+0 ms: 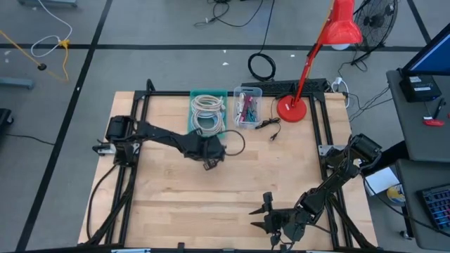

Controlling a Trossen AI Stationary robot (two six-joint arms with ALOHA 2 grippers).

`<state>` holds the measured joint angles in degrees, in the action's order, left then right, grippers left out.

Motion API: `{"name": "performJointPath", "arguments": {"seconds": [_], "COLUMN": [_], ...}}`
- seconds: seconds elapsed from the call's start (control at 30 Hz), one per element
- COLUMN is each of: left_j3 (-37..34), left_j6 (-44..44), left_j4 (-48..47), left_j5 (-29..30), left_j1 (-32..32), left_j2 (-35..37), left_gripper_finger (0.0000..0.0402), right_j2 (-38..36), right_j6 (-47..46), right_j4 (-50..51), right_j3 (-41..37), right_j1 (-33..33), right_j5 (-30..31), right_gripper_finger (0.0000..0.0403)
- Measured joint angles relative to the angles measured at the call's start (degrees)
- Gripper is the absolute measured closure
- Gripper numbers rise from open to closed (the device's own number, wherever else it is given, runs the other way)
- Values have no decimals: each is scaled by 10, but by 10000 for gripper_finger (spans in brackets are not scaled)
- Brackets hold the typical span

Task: Pick and place items into bin
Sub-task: Return to Home Position

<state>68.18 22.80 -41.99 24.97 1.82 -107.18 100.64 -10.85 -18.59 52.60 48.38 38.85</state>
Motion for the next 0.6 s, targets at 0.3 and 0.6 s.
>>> {"name": "performJointPath", "arguments": {"seconds": [0.3, 0.6], "left_j3": [0, 1], "left_j6": [136, 227], "left_j4": [1, 62], "left_j5": [38, 244], "left_j1": [133, 344], "left_j2": [0, 94], "left_gripper_finger": [401, 401], "right_j2": [0, -11], "right_j6": [-4, -44], "right_j4": [0, -9], "right_j3": [0, 0], "right_j1": [0, -17], "right_j5": [0, -24], "right_gripper_finger": [248, 248]}}
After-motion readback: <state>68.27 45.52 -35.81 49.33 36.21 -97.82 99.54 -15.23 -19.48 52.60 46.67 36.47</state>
